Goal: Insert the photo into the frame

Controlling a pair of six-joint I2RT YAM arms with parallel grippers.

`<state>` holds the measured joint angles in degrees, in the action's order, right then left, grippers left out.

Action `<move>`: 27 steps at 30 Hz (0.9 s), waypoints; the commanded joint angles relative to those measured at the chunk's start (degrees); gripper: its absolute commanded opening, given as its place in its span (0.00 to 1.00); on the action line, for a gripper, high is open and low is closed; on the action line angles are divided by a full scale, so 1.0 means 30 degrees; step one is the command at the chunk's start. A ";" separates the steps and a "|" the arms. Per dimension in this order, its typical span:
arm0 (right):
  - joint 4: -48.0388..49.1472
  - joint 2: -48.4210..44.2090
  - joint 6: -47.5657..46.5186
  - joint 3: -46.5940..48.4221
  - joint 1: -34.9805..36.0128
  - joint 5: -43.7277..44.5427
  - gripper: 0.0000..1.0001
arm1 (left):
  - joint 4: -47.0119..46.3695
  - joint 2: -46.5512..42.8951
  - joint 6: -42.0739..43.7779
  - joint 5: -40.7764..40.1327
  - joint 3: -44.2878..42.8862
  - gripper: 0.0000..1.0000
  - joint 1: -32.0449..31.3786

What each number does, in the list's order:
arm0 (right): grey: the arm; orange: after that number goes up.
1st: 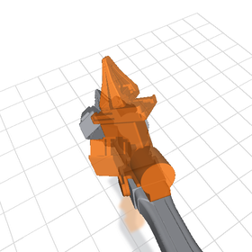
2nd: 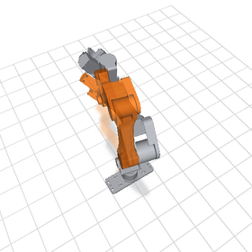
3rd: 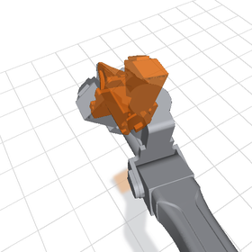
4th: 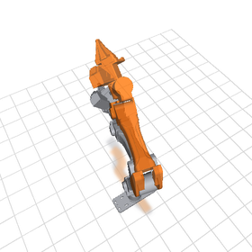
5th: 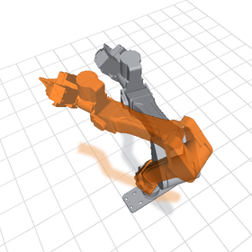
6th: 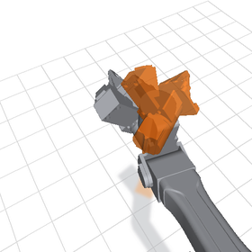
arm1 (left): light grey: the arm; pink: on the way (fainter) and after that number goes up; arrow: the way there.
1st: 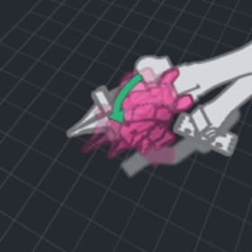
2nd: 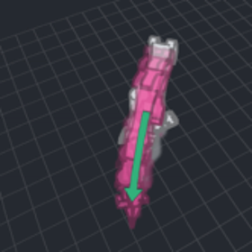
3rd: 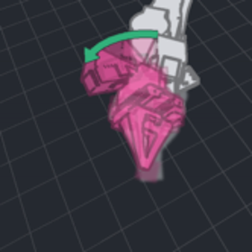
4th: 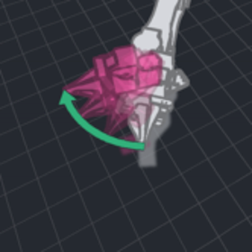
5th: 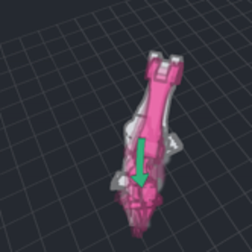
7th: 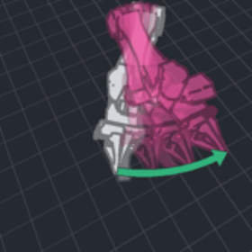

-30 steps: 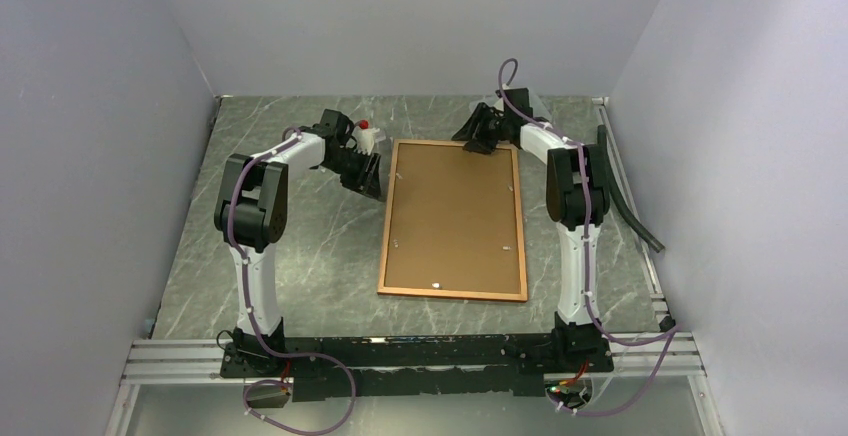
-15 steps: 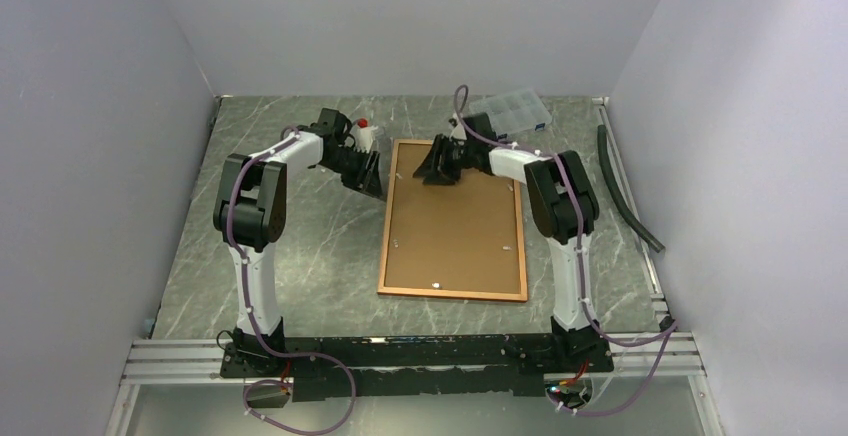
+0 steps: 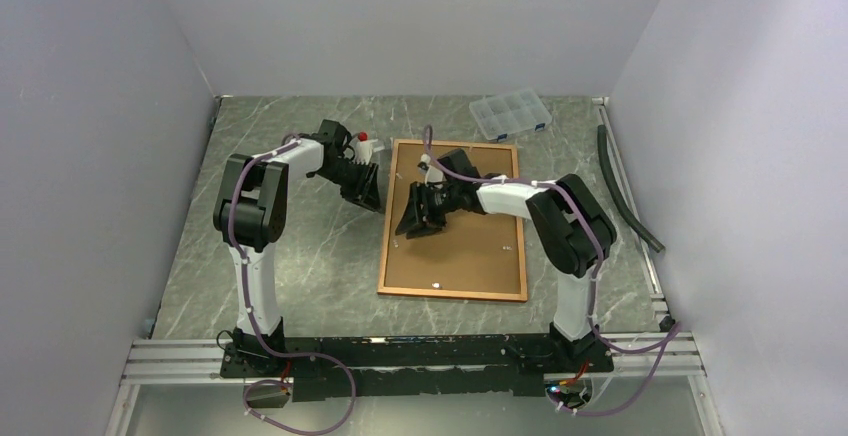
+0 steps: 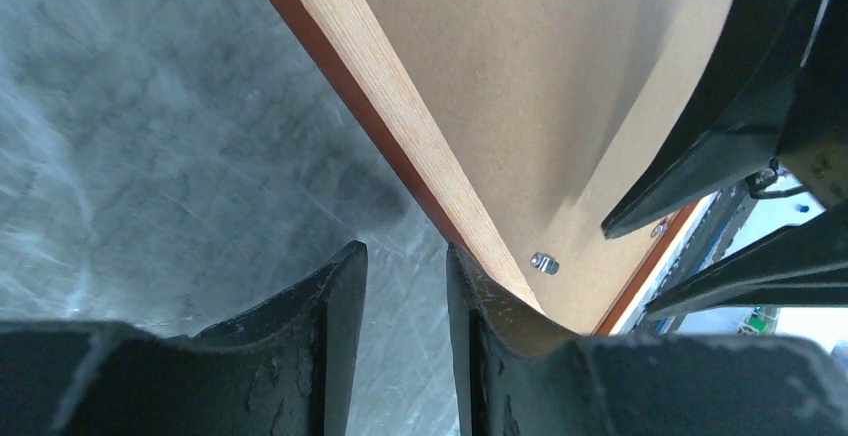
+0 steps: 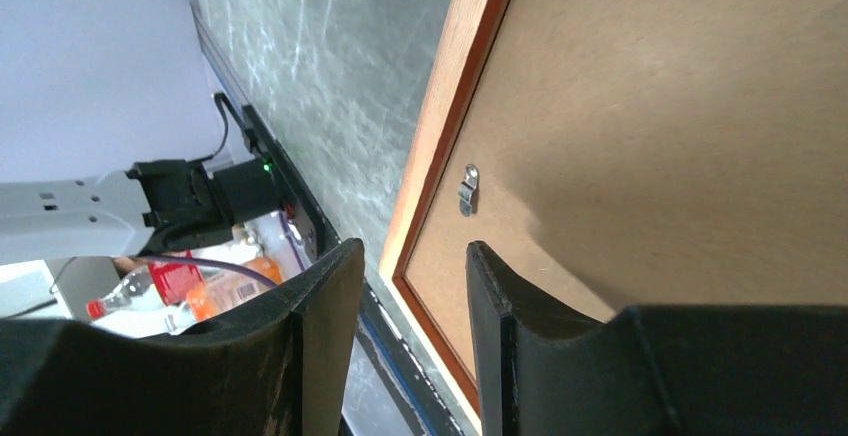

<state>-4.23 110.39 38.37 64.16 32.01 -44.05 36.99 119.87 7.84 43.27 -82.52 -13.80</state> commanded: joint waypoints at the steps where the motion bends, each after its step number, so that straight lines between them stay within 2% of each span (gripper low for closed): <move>1: 0.0439 0.0406 -0.0305 -0.0080 0.0560 -0.0372 0.46 | 0.0144 -0.0499 0.0138 0.1053 0.0461 0.40 -0.0165; 10: -0.0419 0.1455 -0.0937 0.0496 0.1134 -0.0590 0.45 | 0.0103 -0.0408 0.0102 0.1112 0.0649 0.37 -0.0379; 27: 0.0429 0.2128 -0.0334 0.1071 0.1546 -0.0638 0.42 | -0.0111 -0.0524 0.0001 0.1038 0.1061 0.33 -0.0643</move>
<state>-4.40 115.63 37.56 65.63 35.86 -46.61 37.12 119.87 7.64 45.78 -80.07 -15.40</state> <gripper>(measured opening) 0.428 0.343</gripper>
